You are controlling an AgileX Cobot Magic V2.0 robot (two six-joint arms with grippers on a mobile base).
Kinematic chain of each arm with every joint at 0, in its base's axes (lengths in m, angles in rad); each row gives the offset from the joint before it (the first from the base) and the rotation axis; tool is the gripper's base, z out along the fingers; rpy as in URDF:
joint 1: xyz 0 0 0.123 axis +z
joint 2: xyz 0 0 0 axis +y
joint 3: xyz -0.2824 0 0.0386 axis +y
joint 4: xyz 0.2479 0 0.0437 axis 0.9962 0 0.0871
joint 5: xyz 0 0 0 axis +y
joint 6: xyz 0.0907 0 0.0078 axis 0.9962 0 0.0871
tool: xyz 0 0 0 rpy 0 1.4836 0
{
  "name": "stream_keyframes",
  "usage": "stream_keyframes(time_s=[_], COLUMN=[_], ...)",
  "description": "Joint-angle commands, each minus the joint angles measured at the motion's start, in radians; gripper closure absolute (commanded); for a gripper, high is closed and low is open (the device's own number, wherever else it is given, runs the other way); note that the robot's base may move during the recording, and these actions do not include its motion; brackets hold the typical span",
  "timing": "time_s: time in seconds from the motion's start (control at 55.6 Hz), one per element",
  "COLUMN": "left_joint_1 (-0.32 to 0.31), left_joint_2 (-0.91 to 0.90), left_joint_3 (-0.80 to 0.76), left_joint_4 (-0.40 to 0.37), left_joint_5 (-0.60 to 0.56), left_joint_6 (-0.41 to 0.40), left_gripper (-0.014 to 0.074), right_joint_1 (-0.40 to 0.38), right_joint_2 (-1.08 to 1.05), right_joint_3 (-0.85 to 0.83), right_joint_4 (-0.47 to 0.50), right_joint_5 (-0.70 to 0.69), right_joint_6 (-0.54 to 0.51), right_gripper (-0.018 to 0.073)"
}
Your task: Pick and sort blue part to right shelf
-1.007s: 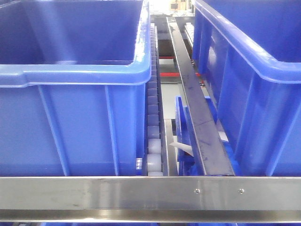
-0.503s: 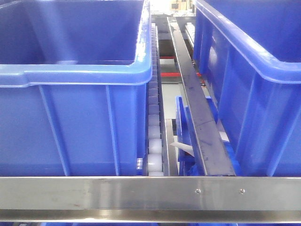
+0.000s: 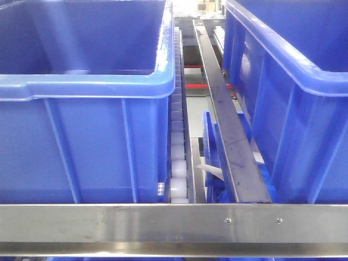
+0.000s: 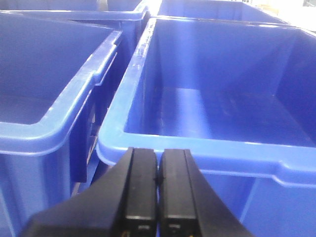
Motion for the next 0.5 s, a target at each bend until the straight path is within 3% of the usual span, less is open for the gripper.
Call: stream_keyframes(time_s=[0.0, 0.485], left_joint_1=[0.001, 0.001], left_joint_2=[-0.024, -0.024], left_joint_3=[0.03, 0.03], left_joint_4=[-0.009, -0.009], left_joint_5=[-0.092, -0.092], left_joint_6=[0.003, 0.003], left_gripper=[0.0471, 0.0471], right_joint_1=[0.0, 0.0], right_joint_2=[-0.018, -0.018], right_joint_3=[-0.007, -0.007], right_joint_4=[0.003, 0.003], right_joint_5=[-0.092, -0.092], right_joint_6=[-0.001, -0.001], right_gripper=[0.0505, 0.0505])
